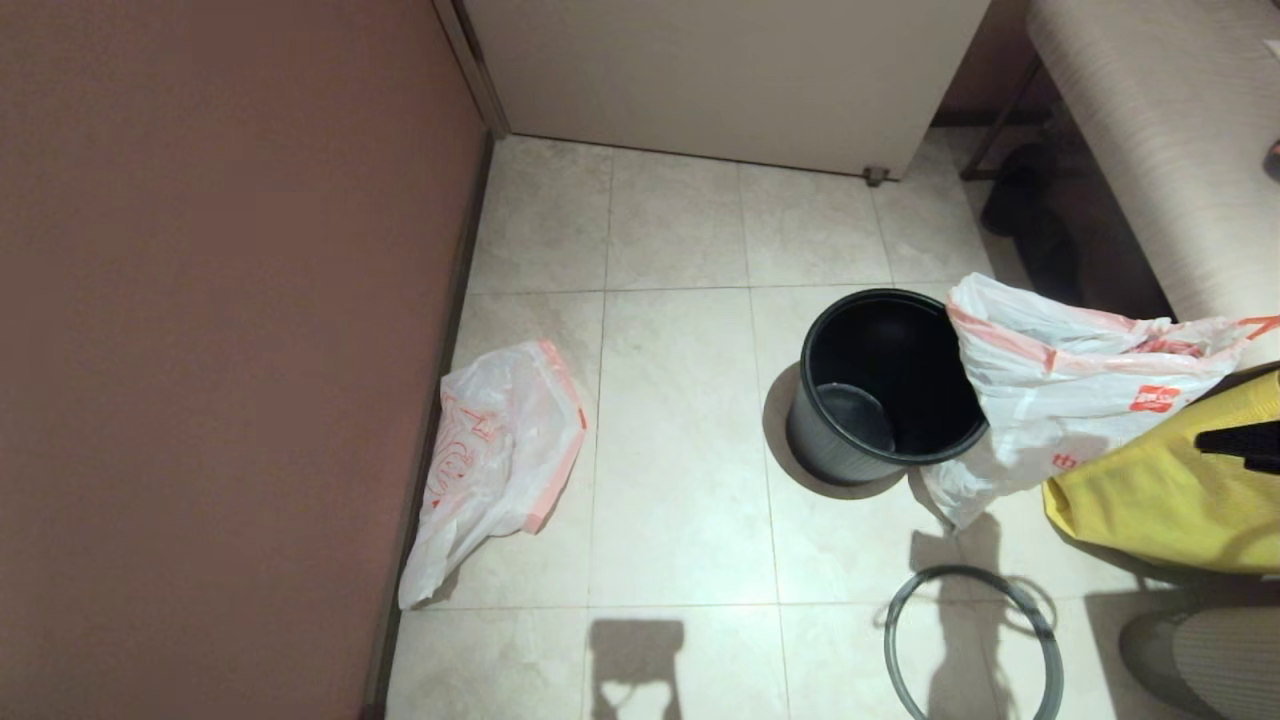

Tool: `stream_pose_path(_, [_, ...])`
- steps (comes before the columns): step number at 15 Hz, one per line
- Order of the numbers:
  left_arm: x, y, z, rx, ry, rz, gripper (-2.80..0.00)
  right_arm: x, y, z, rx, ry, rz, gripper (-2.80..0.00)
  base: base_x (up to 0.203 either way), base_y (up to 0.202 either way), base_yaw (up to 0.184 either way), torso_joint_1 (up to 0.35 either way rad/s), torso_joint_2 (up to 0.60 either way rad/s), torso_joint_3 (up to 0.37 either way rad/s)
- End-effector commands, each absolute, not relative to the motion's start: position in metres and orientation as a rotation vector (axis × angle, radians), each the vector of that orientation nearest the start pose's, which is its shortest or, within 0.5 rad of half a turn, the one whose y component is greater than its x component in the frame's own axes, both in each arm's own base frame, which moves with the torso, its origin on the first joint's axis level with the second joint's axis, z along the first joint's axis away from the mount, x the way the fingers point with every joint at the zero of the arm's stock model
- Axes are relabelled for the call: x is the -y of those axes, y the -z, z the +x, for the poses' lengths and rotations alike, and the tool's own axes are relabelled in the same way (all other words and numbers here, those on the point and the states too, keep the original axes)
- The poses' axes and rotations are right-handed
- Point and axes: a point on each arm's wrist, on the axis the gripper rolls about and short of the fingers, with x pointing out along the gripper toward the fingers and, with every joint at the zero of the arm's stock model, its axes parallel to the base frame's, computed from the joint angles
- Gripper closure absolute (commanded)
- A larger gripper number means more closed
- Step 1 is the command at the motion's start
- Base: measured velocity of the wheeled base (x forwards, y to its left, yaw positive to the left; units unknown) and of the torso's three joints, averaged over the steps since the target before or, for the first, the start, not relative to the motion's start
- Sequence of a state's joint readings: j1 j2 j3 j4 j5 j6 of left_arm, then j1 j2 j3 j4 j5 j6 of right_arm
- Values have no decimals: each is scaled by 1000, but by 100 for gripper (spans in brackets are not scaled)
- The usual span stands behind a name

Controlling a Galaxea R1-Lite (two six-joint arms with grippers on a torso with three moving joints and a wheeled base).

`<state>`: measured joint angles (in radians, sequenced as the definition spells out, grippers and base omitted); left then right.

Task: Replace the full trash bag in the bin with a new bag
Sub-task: Place the trash bag on the floor, then pick up a new trash bag

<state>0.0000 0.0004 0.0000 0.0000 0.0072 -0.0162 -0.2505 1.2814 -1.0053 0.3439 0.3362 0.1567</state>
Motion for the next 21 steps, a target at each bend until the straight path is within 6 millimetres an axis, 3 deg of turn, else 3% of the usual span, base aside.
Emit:
stream_pose_path(1, [0, -75, -23, 0, -8, -17, 0, 31, -242, 198, -653, -73, 379, 0, 0, 0, 0, 0, 0, 0])
stream_pose_path(4, [0, -75, -23, 0, -8, -17, 0, 13, -218, 239, -713, -95, 441, 0, 0, 0, 0, 0, 0, 0])
stream_pose_path(7, [0, -75, -23, 0, -8, -17, 0, -15, -194, 265, -685, -69, 444, 0, 0, 0, 0, 0, 0, 0])
stream_pose_path(8, [0, -75, -23, 0, -8, -17, 0, -23, -182, 272, -689, -19, 433, -280, 0, 0, 0, 0, 0, 0])
stream_pose_path(14, [0, -75, -23, 0, -8, -17, 0, -57, -115, 316, -728, 148, 423, -280, 0, 0, 0, 0, 0, 0])
stream_pose_path(20, [0, -75, -23, 0, -8, -17, 0, -71, -96, 383, -647, 200, 562, -280, 0, 0, 0, 0, 0, 0])
stream_pose_path(21, [0, -75, -23, 0, -8, -17, 0, -72, -90, 392, -639, 221, 560, 0, 0, 0, 0, 0, 0, 0])
